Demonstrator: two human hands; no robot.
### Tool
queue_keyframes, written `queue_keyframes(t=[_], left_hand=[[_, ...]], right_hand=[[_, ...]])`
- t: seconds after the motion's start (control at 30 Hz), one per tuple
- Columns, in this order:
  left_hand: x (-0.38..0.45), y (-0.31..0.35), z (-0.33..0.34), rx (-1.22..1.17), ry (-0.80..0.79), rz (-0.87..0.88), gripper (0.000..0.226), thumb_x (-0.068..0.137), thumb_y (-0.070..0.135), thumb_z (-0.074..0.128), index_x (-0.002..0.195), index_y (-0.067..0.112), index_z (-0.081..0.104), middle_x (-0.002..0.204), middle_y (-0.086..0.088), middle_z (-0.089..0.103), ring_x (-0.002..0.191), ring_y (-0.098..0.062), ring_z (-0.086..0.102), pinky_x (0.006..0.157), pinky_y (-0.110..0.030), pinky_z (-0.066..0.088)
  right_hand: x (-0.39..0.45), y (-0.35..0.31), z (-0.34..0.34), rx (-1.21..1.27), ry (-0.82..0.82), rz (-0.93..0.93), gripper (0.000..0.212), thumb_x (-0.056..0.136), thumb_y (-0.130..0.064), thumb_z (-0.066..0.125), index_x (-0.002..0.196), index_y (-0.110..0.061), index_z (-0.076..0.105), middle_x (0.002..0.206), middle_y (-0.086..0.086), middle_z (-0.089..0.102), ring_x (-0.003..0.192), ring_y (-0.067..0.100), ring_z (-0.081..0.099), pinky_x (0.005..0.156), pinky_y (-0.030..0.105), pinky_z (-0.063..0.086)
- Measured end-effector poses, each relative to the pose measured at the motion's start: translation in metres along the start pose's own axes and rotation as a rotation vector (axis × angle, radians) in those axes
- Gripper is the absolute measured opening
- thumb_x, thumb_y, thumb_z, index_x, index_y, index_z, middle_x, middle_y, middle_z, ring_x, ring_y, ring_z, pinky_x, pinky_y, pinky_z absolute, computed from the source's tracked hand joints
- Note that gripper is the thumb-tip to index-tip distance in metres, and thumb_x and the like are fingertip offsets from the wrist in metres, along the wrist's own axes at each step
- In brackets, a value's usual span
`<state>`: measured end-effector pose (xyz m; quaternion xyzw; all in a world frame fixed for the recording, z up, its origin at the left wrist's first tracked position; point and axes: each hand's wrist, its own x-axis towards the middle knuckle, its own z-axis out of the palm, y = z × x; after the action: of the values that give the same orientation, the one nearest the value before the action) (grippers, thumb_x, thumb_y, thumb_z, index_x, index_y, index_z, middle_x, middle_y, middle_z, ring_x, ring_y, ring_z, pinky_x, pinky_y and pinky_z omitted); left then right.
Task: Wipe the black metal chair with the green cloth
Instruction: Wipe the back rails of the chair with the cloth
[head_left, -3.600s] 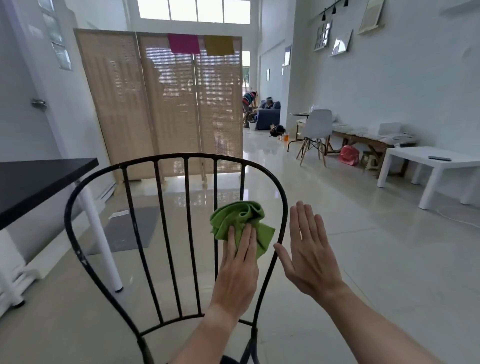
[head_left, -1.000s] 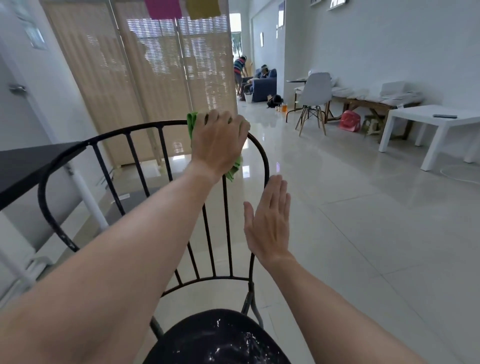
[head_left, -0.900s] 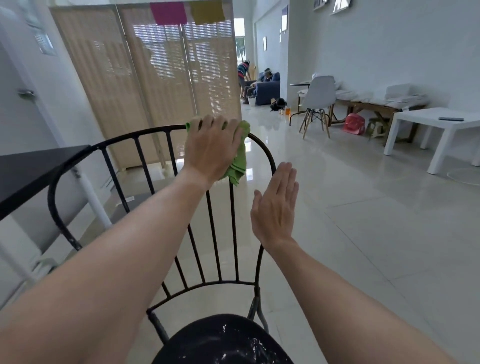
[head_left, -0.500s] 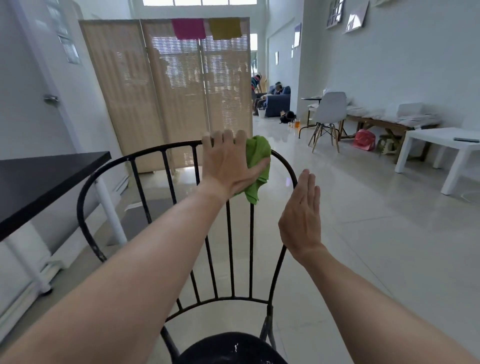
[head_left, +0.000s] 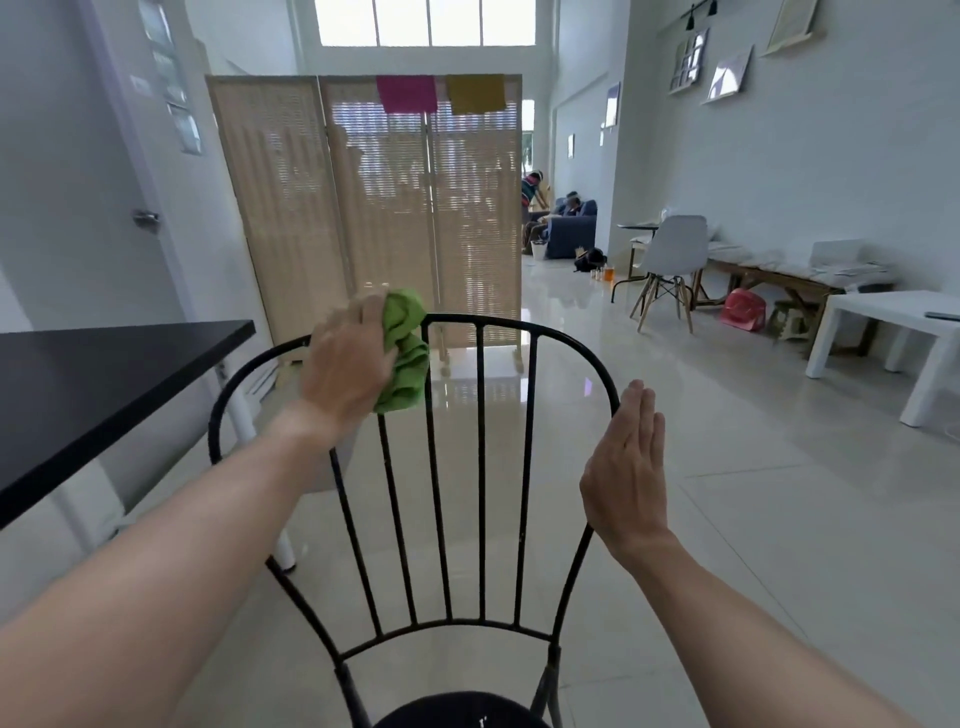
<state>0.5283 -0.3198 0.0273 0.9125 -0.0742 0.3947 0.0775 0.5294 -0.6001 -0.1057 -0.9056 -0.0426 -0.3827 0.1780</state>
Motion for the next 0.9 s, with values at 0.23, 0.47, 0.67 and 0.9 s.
queue_keyframes(t=[0.23, 0.47, 0.67, 0.9], left_hand=[[-0.040, -0.045, -0.018, -0.088, 0.147, -0.220, 0.043, 0.093, 0.014, 0.050, 0.134, 0.007, 0.039, 0.118, -0.020, 0.057, 0.108, -0.041, 0.053, 0.099, -0.055, 0.041], [-0.014, 0.030, 0.020, -0.241, 0.226, -0.129, 0.047, 0.095, 0.032, 0.036, 0.137, 0.015, 0.046, 0.138, -0.009, 0.049, 0.132, -0.029, 0.042, 0.115, -0.051, 0.026], [-0.045, 0.108, 0.074, -0.053, 0.059, 0.222, 0.076, 0.095, 0.034, 0.046, 0.155, 0.001, 0.014, 0.164, -0.019, 0.013, 0.152, -0.033, 0.007, 0.123, -0.051, 0.013], [-0.148, 0.103, 0.120, -0.002, -0.046, 0.152, 0.086, 0.089, 0.031, 0.061, 0.154, -0.004, 0.016, 0.163, -0.021, 0.012, 0.150, -0.039, 0.012, 0.116, -0.056, 0.028]], right_hand=[[-0.012, -0.001, -0.013, 0.038, 0.009, -0.002, 0.085, 0.072, 0.019, 0.038, 0.148, 0.016, 0.001, 0.159, 0.032, 0.009, 0.150, 0.041, 0.002, 0.121, 0.054, 0.016], [0.036, -0.018, -0.039, 0.059, 0.039, -0.170, 0.089, 0.070, 0.012, 0.050, 0.151, 0.005, 0.015, 0.162, 0.026, 0.007, 0.151, 0.035, 0.000, 0.123, 0.049, 0.007], [0.090, -0.018, -0.047, -0.167, -0.011, -0.426, 0.096, 0.062, 0.019, 0.049, 0.152, 0.006, 0.018, 0.161, 0.027, 0.010, 0.151, 0.039, 0.004, 0.123, 0.051, 0.010], [0.087, -0.010, -0.044, -0.113, -0.006, -0.493, 0.093, 0.060, 0.024, 0.036, 0.150, 0.007, 0.022, 0.161, 0.026, 0.014, 0.151, 0.037, 0.004, 0.122, 0.052, 0.008]])
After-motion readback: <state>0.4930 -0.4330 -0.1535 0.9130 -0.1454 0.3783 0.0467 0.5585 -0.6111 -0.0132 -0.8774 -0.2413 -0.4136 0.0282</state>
